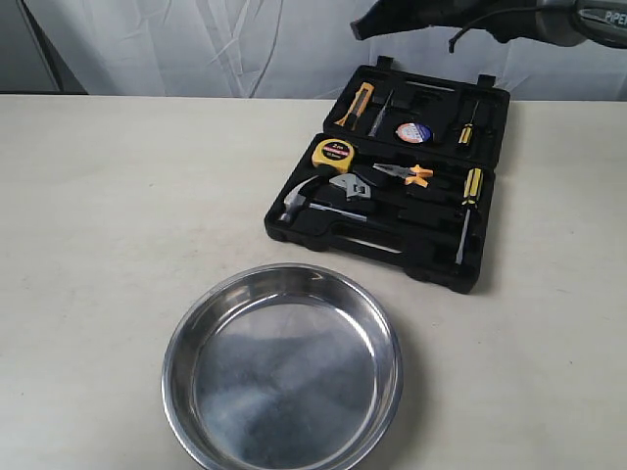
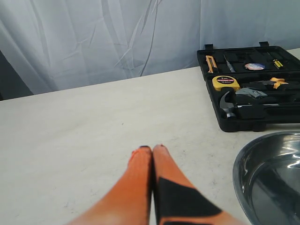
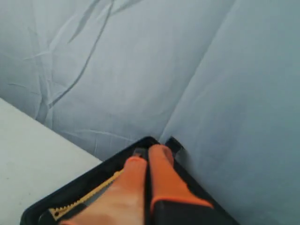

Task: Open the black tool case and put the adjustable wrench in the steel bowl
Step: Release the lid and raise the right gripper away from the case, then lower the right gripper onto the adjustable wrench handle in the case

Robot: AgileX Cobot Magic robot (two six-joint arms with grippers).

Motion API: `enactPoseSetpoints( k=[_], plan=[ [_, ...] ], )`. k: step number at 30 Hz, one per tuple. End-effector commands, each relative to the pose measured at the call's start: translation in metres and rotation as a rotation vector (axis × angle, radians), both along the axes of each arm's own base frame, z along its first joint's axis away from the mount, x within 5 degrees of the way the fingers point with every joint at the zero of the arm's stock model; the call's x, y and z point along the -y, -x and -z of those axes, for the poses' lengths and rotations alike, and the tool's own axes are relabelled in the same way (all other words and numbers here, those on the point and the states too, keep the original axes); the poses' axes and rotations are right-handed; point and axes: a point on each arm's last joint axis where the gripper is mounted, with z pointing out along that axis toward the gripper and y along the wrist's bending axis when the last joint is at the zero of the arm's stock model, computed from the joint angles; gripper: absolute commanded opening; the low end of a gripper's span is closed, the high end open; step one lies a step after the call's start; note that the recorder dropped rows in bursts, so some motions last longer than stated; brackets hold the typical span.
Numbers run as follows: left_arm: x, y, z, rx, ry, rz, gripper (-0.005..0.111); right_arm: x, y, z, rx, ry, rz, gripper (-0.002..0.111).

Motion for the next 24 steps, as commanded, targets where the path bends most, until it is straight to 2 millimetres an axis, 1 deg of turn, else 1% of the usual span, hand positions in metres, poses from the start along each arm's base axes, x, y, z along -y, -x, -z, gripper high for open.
enactPoseSetpoints(
  k=[1, 3, 5, 6, 7, 8, 9, 13, 18, 20, 24],
  plan=[
    [0.0, 0.0, 0.001, 0.005, 0.001, 0.007, 0.0, 0.041, -0.004, 0.005, -0.145, -0.09, 0.053, -0.001],
    [0.0, 0.0, 0.001, 0.005, 0.001, 0.007, 0.0, 0.063, -0.001, 0.015, -0.284, -0.114, 0.078, -0.001],
    [0.0, 0.0, 0.001, 0.005, 0.001, 0.007, 0.0, 0.075, 0.005, 0.024, -0.399, -0.042, 0.105, -0.001],
    [0.0, 0.0, 0.001, 0.005, 0.001, 0.007, 0.0, 0.079, 0.007, 0.027, -0.438, -0.005, 0.121, -0.001],
    [0.0, 0.0, 0.001, 0.005, 0.001, 0.007, 0.0, 0.085, 0.013, 0.033, -0.52, 0.05, 0.159, -0.001],
    [0.0, 0.0, 0.001, 0.005, 0.001, 0.007, 0.0, 0.088, 0.016, 0.036, -0.561, 0.072, 0.185, -0.001],
    [0.0, 0.0, 0.001, 0.005, 0.001, 0.007, 0.0, 0.089, 0.021, 0.04, -0.639, 0.086, 0.202, -0.001],
    [0.0, 0.0, 0.001, 0.005, 0.001, 0.007, 0.0, 0.085, 0.04, 0.048, -0.861, 0.091, 0.174, -0.001],
    [0.0, 0.0, 0.001, 0.005, 0.001, 0.007, 0.0, 0.068, 0.064, 0.051, -1.108, 0.069, 0.086, -0.001],
    [0.0, 0.0, 0.001, 0.005, 0.001, 0.007, 0.0, 0.061, 0.067, 0.05, -1.131, 0.059, 0.042, -0.001],
    [0.0, 0.0, 0.001, 0.005, 0.001, 0.007, 0.0, 0.039, 0.069, 0.046, -1.117, -0.03, -0.112, -0.001]
  ],
)
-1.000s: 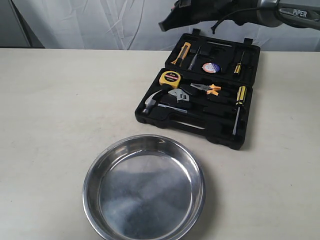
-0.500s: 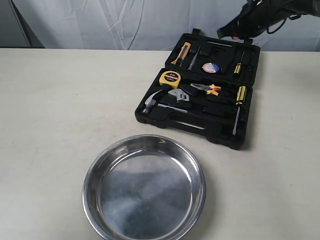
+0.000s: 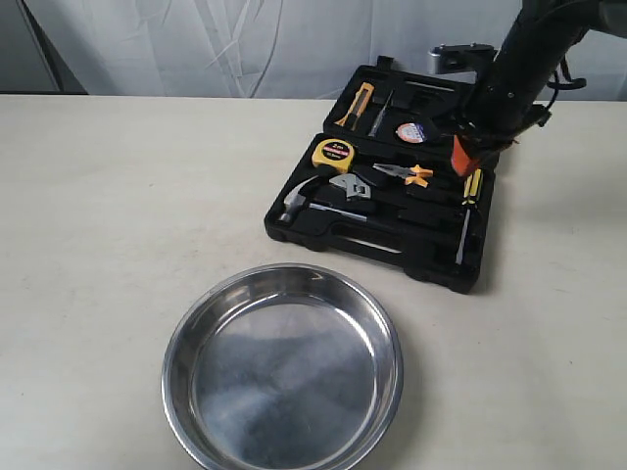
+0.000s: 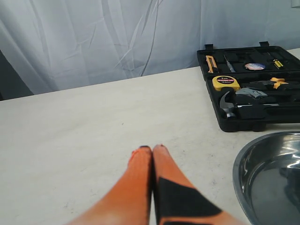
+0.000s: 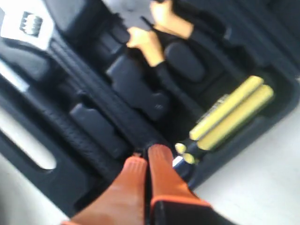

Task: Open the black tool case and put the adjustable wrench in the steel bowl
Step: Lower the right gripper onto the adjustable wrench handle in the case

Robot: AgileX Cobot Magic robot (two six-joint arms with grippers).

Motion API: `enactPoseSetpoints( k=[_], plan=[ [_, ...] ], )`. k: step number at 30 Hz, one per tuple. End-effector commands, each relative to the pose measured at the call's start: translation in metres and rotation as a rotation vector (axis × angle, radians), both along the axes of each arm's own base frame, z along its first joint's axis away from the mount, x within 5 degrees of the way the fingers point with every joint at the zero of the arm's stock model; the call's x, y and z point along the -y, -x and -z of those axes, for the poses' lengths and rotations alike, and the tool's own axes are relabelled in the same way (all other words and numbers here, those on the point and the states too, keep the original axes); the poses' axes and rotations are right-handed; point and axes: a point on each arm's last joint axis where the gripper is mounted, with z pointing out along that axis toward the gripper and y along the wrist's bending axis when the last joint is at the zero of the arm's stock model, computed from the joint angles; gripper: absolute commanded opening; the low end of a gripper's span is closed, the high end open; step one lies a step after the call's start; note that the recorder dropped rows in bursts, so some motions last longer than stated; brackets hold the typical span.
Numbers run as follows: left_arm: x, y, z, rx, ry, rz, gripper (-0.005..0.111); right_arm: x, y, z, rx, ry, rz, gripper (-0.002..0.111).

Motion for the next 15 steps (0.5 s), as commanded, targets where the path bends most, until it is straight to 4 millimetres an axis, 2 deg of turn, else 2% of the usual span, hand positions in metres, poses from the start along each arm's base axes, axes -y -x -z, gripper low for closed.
enactPoseSetpoints(
  k=[1, 4, 7, 10, 11, 13, 15],
  plan=[
    [0.0, 0.0, 0.001, 0.005, 0.001, 0.007, 0.0, -0.024, 0.004, -0.008, 0.009, -0.162, -0.081, -0.001],
    [0.0, 0.0, 0.001, 0.005, 0.001, 0.007, 0.0, -0.041, 0.006, -0.012, 0.027, -0.248, -0.149, -0.001],
    [0.0, 0.0, 0.001, 0.005, 0.001, 0.007, 0.0, -0.053, 0.01, -0.012, 0.036, -0.248, -0.209, -0.001],
    [0.0, 0.0, 0.001, 0.005, 0.001, 0.007, 0.0, -0.063, 0.002, -0.011, 0.172, -0.192, -0.259, 0.0],
    [0.0, 0.0, 0.001, 0.005, 0.001, 0.007, 0.0, -0.064, 0.0, -0.011, 0.217, -0.173, -0.27, 0.003],
    [0.0, 0.0, 0.001, 0.005, 0.001, 0.007, 0.0, -0.069, -0.003, -0.01, 0.277, -0.107, -0.315, 0.017],
    [0.0, 0.0, 0.001, 0.005, 0.001, 0.007, 0.0, -0.073, -0.001, -0.008, 0.299, -0.04, -0.378, 0.036]
  ],
)
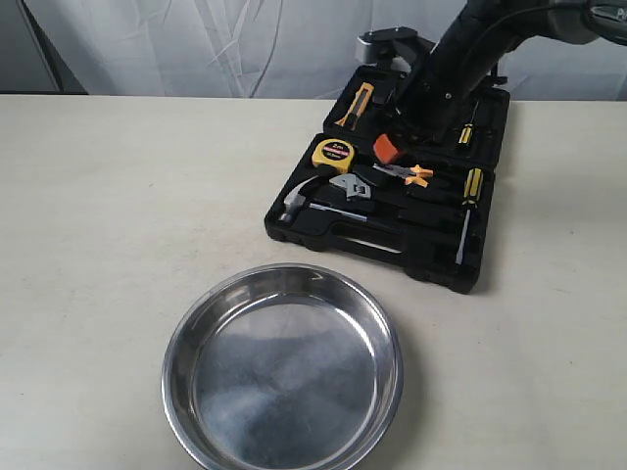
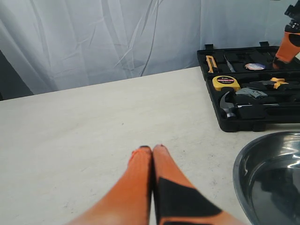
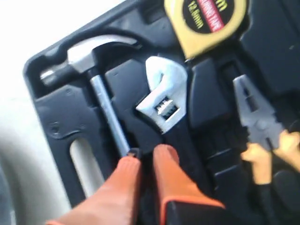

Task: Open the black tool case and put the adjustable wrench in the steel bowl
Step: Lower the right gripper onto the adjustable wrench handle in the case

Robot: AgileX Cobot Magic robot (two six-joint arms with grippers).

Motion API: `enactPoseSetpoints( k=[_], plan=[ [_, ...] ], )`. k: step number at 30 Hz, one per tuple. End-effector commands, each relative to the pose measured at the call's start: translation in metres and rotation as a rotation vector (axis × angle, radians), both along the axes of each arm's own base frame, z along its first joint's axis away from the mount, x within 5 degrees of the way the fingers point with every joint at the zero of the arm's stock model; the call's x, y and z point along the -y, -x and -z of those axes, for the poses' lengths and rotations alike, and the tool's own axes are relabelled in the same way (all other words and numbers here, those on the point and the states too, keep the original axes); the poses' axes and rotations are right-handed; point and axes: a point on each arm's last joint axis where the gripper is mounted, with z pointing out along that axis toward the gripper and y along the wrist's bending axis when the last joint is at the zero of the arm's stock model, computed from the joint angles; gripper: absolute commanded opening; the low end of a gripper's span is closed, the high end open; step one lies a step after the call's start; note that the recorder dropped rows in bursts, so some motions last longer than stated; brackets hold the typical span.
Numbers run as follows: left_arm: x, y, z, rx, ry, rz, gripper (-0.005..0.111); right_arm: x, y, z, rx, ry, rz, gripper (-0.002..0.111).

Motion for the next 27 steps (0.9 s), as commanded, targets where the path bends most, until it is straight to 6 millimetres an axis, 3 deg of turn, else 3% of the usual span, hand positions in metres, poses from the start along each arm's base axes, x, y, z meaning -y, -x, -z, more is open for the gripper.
enactPoseSetpoints(
  k=[1, 3, 7, 14, 27],
  plan=[
    [0.0, 0.0, 0.001, 0.005, 0.001, 0.007, 0.0, -0.007, -0.001, -0.001, 0.133, 0.155, -0.127, 0.042],
    [0.0, 0.0, 0.001, 0.005, 0.001, 0.007, 0.0, -0.011, 0.002, 0.002, 0.158, 0.256, -0.214, 0.049],
    [0.0, 0.0, 0.001, 0.005, 0.001, 0.007, 0.0, -0.021, 0.003, 0.013, 0.187, 0.365, -0.295, 0.045],
    [0.0, 0.0, 0.001, 0.005, 0.001, 0.007, 0.0, -0.032, 0.005, 0.043, 0.147, 0.415, -0.353, 0.045],
    [0.0, 0.0, 0.001, 0.005, 0.001, 0.007, 0.0, -0.033, -0.001, 0.08, 0.123, 0.436, -0.367, 0.045]
  ],
)
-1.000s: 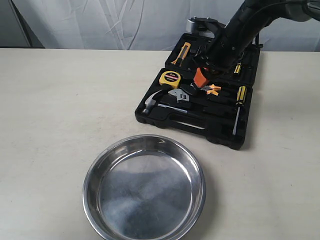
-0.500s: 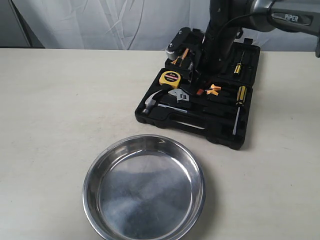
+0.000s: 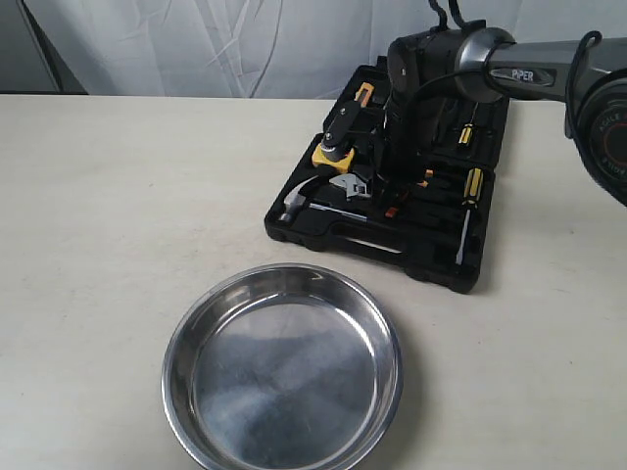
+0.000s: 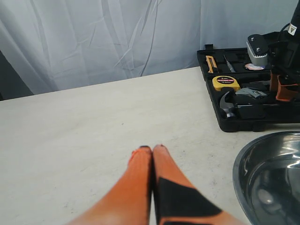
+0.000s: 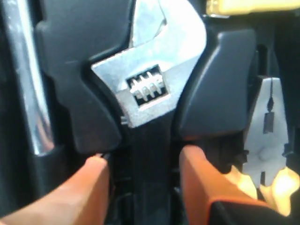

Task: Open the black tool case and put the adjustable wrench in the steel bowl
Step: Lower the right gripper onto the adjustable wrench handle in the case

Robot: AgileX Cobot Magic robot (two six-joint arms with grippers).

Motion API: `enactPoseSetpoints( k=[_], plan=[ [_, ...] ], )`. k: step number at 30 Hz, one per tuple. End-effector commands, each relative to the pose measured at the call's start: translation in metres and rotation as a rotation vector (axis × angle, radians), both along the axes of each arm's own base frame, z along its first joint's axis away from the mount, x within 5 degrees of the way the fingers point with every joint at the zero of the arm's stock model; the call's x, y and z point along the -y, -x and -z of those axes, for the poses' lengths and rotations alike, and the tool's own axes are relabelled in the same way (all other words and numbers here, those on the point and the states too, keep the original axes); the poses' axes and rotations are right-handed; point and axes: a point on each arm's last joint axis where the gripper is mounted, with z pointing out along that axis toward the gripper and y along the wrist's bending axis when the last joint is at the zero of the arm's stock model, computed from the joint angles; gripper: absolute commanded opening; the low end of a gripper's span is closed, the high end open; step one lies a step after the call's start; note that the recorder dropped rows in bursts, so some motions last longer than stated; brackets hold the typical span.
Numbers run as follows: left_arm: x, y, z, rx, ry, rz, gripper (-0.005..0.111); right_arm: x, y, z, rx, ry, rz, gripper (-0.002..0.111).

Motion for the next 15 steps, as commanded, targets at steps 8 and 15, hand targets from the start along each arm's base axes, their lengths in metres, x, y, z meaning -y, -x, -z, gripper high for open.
enactPoseSetpoints(
  k=[8, 15],
  plan=[
    [0.0, 0.0, 0.001, 0.005, 0.001, 0.007, 0.0, -0.001, -0.003, 0.019, -0.006, 0.01, -0.005, 0.006],
    [0.0, 0.0, 0.001, 0.005, 0.001, 0.007, 0.0, -0.001, -0.003, 0.008, 0.012, 0.003, -0.005, 0.0]
  ],
)
